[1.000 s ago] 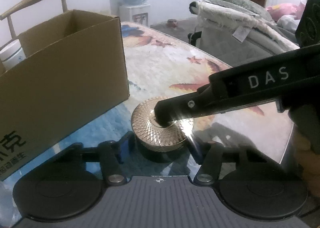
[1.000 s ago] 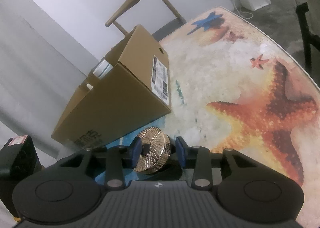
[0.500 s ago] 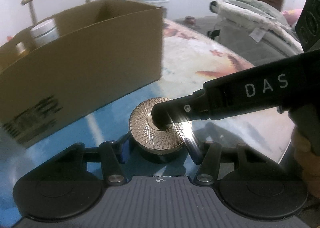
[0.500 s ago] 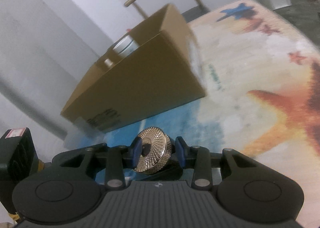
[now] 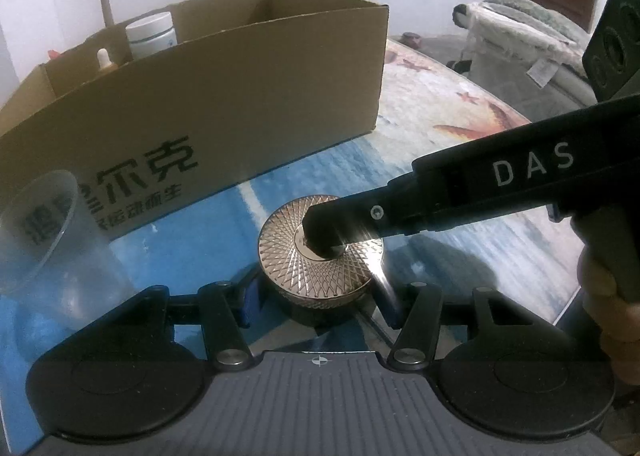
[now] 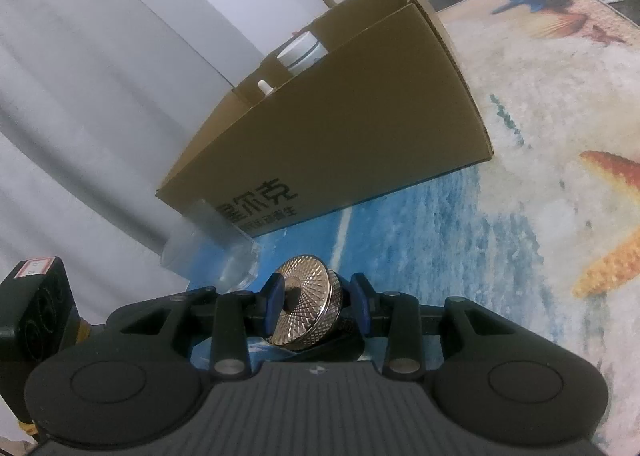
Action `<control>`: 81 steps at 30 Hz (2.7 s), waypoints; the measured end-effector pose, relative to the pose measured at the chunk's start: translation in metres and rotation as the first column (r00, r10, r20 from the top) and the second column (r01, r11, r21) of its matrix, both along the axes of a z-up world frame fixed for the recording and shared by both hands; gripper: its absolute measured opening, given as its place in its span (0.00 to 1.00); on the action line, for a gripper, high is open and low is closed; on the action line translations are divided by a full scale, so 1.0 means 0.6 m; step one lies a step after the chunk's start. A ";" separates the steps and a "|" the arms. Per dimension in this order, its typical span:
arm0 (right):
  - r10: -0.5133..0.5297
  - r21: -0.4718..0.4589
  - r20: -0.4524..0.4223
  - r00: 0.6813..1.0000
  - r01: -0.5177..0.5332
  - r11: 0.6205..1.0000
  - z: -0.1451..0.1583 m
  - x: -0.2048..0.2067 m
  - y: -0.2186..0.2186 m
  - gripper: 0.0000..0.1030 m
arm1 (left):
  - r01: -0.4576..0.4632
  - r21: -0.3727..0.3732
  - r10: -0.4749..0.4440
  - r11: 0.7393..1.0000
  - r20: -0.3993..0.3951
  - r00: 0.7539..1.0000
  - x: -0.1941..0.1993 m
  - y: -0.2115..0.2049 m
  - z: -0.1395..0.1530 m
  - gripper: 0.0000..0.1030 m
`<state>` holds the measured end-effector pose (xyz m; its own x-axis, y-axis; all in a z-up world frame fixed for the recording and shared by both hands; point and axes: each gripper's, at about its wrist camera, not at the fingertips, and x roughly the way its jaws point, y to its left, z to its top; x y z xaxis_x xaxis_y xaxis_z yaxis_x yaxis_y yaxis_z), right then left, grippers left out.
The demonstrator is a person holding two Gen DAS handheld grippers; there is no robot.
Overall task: Organize rigid objects
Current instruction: 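Lift the gold tin with the right gripper toward the box, then lower the gold tin into the box and open the right gripper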
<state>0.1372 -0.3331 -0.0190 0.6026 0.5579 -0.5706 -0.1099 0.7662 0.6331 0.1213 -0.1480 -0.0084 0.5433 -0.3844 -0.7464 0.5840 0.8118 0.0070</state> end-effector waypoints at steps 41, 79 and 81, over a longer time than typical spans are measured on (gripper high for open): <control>0.112 -0.177 0.306 0.946 -0.060 0.982 0.262 0.075 0.043 0.40 | -0.031 -0.071 0.050 0.997 0.289 0.956 0.058 0.005 0.221 0.54; 0.196 -0.215 -0.308 0.931 -0.268 0.939 0.072 0.419 0.067 0.40 | -0.120 0.088 0.144 0.989 -0.379 0.914 0.375 -0.006 0.082 0.59; 0.194 -0.209 -0.298 0.935 -0.262 0.942 0.076 0.417 0.065 0.40 | -0.124 0.086 0.147 0.989 -0.362 0.921 0.372 -0.004 0.090 0.62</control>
